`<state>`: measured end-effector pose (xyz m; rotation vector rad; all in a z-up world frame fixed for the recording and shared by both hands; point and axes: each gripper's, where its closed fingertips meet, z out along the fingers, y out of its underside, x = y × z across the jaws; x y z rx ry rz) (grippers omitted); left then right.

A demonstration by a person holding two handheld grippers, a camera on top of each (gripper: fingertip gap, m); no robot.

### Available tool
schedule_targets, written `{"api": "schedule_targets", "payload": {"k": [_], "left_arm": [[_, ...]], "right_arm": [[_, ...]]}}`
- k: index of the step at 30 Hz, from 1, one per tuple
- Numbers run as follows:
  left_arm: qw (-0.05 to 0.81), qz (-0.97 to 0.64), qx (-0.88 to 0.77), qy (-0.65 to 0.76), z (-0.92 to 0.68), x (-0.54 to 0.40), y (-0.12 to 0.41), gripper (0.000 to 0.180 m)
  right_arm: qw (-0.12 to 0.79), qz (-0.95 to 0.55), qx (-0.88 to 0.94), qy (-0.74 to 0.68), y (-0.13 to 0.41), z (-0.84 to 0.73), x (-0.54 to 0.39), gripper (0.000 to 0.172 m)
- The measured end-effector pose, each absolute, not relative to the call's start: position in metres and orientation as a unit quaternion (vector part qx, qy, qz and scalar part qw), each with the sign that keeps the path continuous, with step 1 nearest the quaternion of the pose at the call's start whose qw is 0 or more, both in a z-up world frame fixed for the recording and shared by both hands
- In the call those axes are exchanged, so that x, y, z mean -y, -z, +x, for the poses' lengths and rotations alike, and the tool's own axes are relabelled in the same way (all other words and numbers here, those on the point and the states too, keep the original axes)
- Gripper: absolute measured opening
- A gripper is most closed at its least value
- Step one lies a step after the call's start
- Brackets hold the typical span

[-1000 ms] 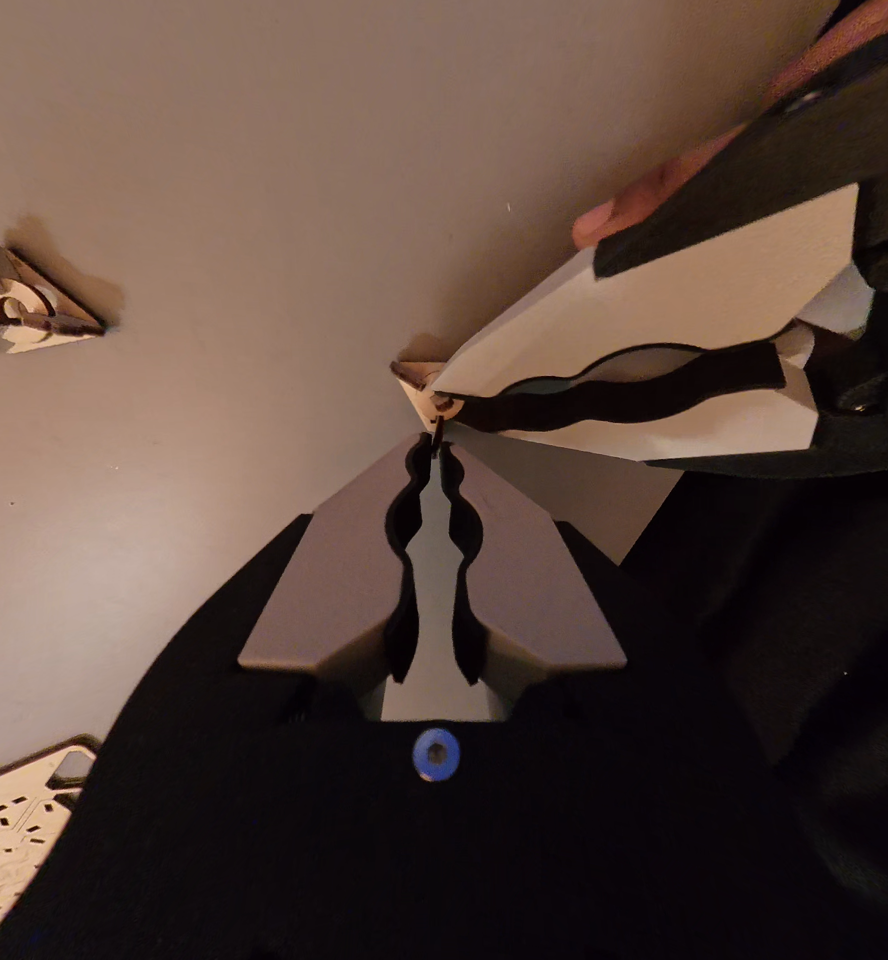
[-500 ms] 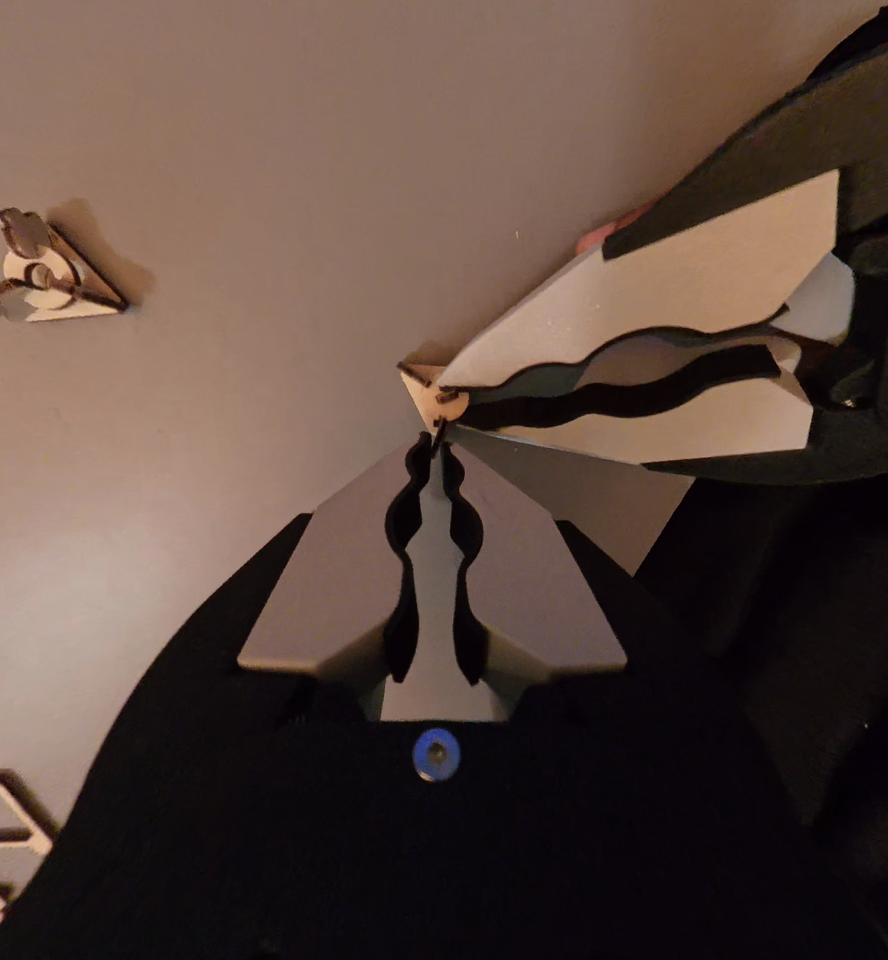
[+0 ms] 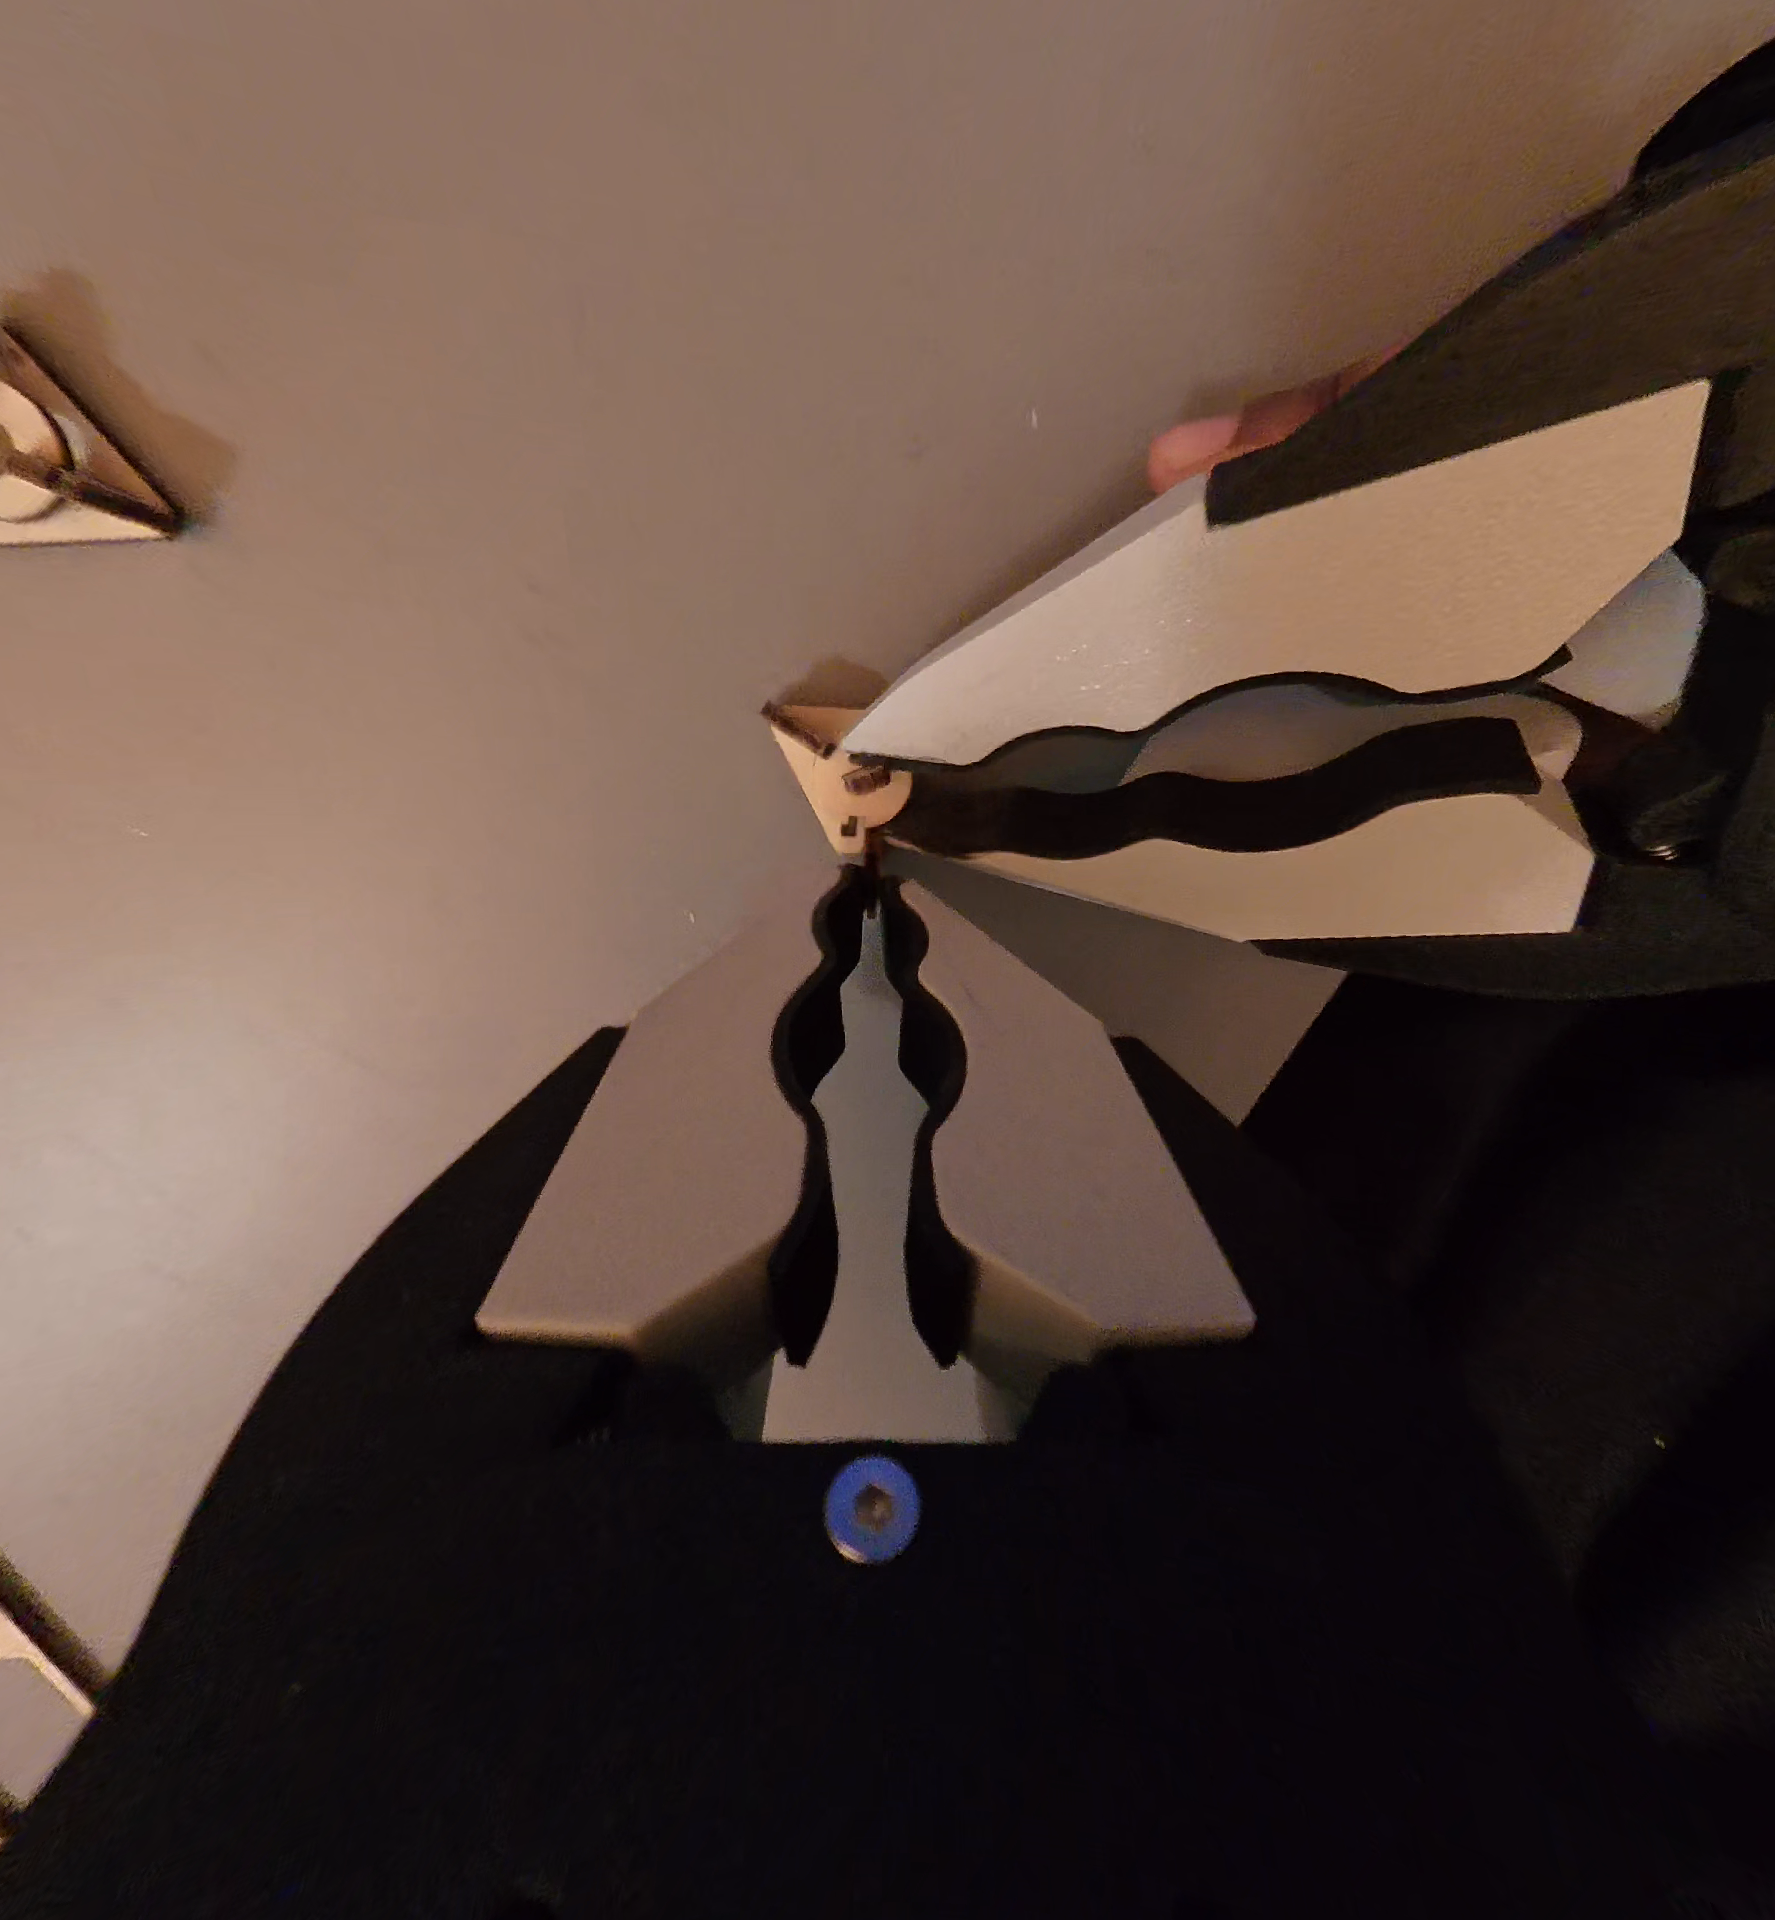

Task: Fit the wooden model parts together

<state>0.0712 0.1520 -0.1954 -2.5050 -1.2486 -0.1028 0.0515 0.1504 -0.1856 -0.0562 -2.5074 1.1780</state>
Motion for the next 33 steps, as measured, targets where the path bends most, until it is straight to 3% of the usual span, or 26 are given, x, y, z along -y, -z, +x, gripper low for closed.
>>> {"api": "schedule_targets", "payload": {"k": [8,14,22,33], "left_arm": [[0.17,-0.879,0.442,0.05,0.075,-0.148,0.191,0.0],[0.185,-0.876,0.444,0.042,0.075,-0.144,0.183,0.0],[0.306,-0.854,0.411,0.087,0.079,-0.161,0.149,0.0],[0.433,-0.8,0.38,0.167,0.076,-0.171,0.125,0.0]], "right_arm": [[0.144,-0.024,0.875,-0.462,0.171,0.055,-0.151,0.025],[0.115,-0.059,0.836,-0.534,0.141,0.046,-0.162,0.02],[0.002,-0.052,0.811,-0.583,0.131,0.067,-0.155,0.026],[-0.118,-0.08,0.764,-0.629,0.116,0.073,-0.156,0.014]]}}
